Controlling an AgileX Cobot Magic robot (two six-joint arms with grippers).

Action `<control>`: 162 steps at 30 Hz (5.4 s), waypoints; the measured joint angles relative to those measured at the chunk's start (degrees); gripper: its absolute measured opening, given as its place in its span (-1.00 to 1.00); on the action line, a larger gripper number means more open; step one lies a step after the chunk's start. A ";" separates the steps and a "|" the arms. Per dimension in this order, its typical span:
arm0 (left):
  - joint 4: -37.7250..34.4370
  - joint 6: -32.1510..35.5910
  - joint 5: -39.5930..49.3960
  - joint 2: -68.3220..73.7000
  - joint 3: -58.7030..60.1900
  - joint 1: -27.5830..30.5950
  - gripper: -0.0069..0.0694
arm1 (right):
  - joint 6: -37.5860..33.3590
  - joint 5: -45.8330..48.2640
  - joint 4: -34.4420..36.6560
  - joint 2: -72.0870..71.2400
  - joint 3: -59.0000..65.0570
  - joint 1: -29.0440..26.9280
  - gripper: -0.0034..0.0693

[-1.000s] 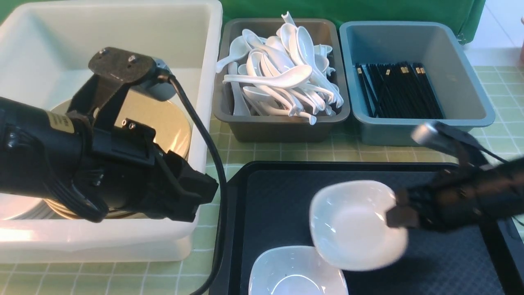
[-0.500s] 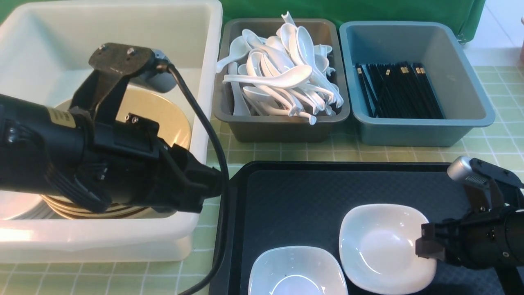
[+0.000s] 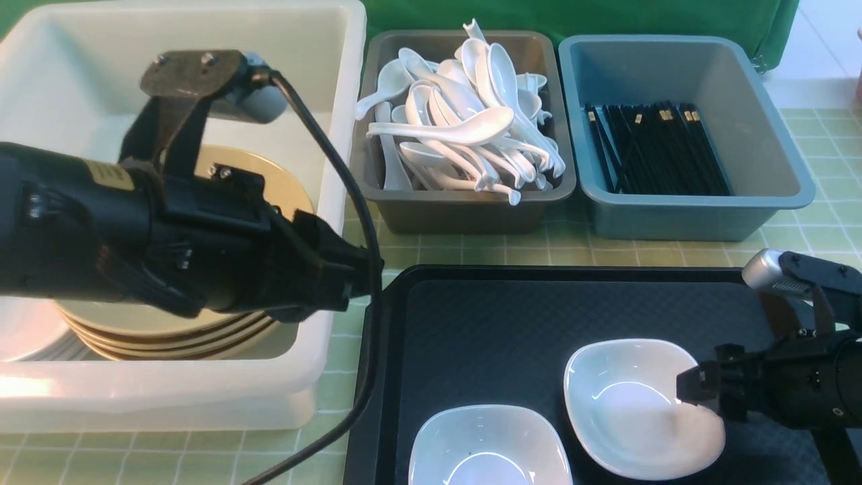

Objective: On green table put chopsticks spoon bowls plates into blue grey white boxes.
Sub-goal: 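Place the white bowl down on the black tray with the right gripper, then grasp the small white bowl on the black tray by its rim with the left gripper, then place the white bowl into the white bin with the other dishes with the left gripper, then grasp the small white bowl on the black tray by its rim with the left gripper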

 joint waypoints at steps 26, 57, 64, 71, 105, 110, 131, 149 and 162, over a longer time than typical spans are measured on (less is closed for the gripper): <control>4.75 12.36 16.18 31.54 -24.30 -5.78 0.63 | -6.51 46.09 -20.91 -31.53 -10.72 0.82 0.58; 3.65 -3.81 25.61 67.65 -54.34 -15.31 0.43 | -1.39 48.11 -25.54 -32.65 -16.43 4.62 -0.84; -4.58 -2.52 25.61 70.15 -54.29 -13.99 -0.69 | -1.33 47.15 -25.75 -32.65 -16.43 4.62 -0.84; -5.92 -2.33 25.49 67.79 -53.69 -11.19 -0.78 | -1.61 46.53 -25.75 -32.65 -16.43 4.62 -0.82; 15.93 -13.18 22.16 18.66 -23.34 64.27 -0.78 | -18.56 36.17 -10.30 16.04 -61.90 39.03 -0.78; 24.23 -21.69 22.16 25.04 -23.34 59.49 -0.78 | -17.83 36.21 -10.31 16.69 -62.46 39.03 -0.78; 37.35 -31.25 23.37 29.97 -23.31 47.78 0.62 | -14.79 40.00 -10.45 15.45 -62.61 37.75 -0.73; 29.36 -22.42 27.54 5.83 -24.64 38.11 0.87 | -8.73 49.35 -16.19 -7.51 -53.35 23.49 -0.62; 9.57 11.56 27.01 20.18 -23.54 -4.35 0.44 | -6.78 48.15 -17.66 -25.14 -32.18 23.40 -0.60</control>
